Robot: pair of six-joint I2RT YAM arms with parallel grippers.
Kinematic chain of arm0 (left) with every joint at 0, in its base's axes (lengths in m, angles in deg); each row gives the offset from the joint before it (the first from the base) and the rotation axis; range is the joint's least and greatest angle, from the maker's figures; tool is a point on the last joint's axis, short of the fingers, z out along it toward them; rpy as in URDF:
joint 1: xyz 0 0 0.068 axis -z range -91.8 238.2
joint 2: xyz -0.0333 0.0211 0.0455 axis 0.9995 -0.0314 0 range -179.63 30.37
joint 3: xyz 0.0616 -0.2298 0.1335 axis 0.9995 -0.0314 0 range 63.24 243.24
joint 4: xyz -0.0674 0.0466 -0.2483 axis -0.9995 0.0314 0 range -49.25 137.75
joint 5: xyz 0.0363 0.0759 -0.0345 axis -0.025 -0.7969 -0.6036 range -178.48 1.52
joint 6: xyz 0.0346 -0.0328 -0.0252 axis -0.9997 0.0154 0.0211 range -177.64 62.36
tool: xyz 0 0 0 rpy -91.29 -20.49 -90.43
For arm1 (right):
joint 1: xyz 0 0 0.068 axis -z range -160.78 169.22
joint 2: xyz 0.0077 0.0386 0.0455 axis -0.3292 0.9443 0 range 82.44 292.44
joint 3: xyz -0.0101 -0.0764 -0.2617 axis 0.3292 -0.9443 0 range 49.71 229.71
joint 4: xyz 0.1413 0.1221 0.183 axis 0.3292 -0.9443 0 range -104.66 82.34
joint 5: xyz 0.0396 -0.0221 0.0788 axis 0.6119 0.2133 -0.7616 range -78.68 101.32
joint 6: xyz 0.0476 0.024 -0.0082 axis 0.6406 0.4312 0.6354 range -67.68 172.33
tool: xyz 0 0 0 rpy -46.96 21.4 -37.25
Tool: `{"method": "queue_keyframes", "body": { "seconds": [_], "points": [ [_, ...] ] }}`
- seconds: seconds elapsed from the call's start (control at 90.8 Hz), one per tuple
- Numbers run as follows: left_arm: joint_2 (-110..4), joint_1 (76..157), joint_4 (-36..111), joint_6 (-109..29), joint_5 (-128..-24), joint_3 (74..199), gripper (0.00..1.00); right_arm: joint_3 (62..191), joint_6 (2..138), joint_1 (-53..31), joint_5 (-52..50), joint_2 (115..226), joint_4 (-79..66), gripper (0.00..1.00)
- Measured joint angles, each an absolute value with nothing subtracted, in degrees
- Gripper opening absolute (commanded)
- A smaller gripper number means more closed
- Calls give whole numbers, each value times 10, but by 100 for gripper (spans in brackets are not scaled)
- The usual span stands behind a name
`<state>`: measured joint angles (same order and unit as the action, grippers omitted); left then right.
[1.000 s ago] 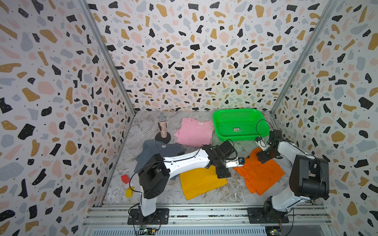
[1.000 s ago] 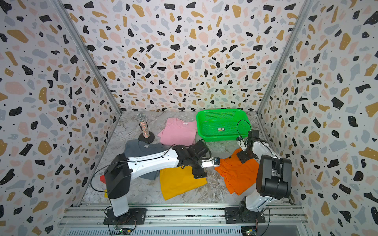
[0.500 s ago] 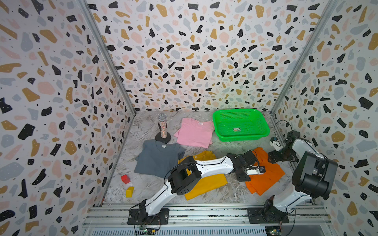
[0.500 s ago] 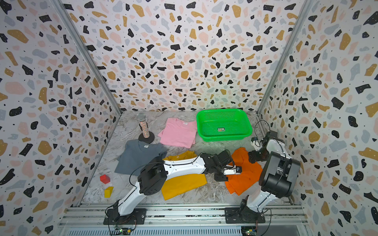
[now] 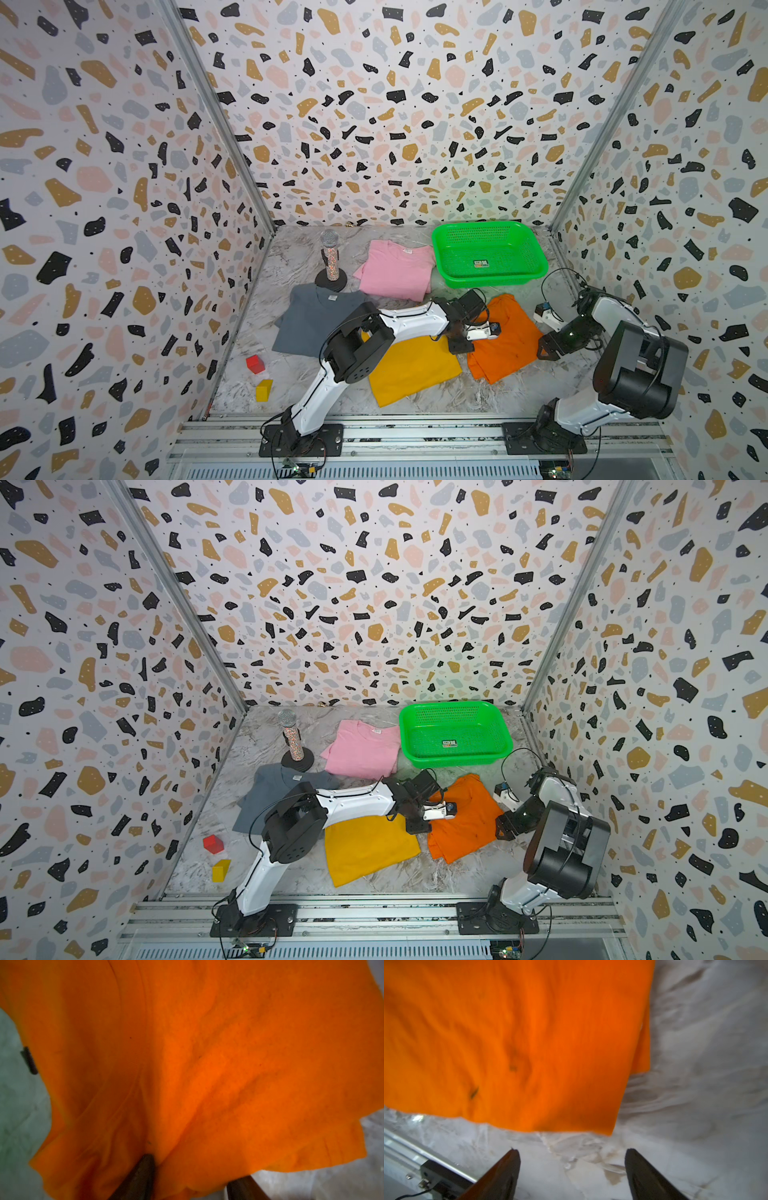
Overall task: Put the folded t-shirts into the basket
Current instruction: Adjust the T-shirt at the center of the board.
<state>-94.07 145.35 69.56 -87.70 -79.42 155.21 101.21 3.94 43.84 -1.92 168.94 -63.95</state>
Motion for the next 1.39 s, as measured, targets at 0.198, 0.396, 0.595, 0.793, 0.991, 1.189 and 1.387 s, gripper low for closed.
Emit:
{"method": "queue_keyframes", "body": {
  "seconds": [0.198, 0.396, 0.595, 0.793, 0.991, 1.189, 1.387],
  "points": [
    [-889, 1425, 737, -903, -770, 1515, 88, 988, 18, 437, -73, 1613, -687, 85],
    [-828, 1431, 743, -870, -757, 1507, 89, 1021, 79, 403, -125, 1597, -607, 77],
    [-819, 1427, 721, -803, -782, 1500, 89, 1013, 112, 319, -86, 1659, -478, 59],
    [-827, 1412, 718, -747, -794, 1503, 89, 968, 86, 318, -34, 1686, -415, 49],
    [-847, 1400, 728, -725, -794, 1525, 89, 880, 36, 318, 24, 1628, -356, 41],
    [-849, 1399, 738, -708, -789, 1525, 88, 813, 0, 337, 78, 1524, -372, 39],
    [-864, 1400, 738, -676, -788, 1541, 86, 842, -7, 349, 4, 1482, -517, 46]
  ]
}}
